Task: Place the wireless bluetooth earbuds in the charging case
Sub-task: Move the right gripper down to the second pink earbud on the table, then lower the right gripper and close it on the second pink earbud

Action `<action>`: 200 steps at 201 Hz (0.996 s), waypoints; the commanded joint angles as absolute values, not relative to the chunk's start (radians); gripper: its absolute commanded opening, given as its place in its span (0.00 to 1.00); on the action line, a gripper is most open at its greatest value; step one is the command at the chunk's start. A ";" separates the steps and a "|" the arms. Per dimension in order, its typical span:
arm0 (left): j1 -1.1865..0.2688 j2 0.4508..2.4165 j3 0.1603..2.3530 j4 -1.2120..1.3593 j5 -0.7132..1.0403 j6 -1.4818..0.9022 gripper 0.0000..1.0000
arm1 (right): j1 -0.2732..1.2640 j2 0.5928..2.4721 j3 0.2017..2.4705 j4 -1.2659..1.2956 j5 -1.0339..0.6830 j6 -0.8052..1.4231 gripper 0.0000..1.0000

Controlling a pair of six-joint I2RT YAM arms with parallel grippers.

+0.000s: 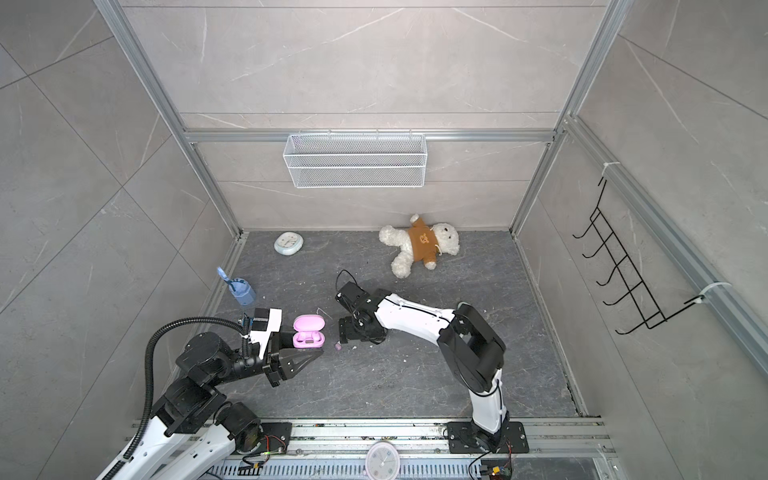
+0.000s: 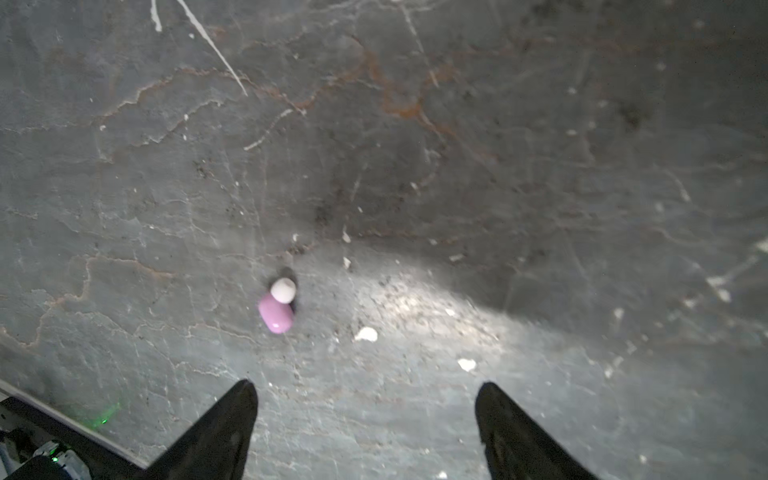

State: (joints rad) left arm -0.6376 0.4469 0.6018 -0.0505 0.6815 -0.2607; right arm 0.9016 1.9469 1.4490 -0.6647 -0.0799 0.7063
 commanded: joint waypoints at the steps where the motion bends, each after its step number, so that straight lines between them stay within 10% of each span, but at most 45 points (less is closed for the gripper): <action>1: -0.636 0.436 0.633 -0.055 0.674 -0.241 0.21 | 0.917 2.033 1.555 -0.725 -0.067 0.662 0.86; 96: -0.636 0.424 0.652 -0.074 0.678 -0.239 0.20 | 0.971 2.282 1.799 -0.980 0.016 0.619 0.88; 200: -0.637 0.420 0.650 -0.067 0.681 -0.249 0.20 | 0.938 2.159 1.613 -0.994 0.168 0.608 0.90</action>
State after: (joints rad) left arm -0.6376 0.4305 0.6079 -0.0875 0.6819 -0.2607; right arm 0.9615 2.1811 1.6718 -0.9276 0.0883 0.6308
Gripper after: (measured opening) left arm 0.415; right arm 0.901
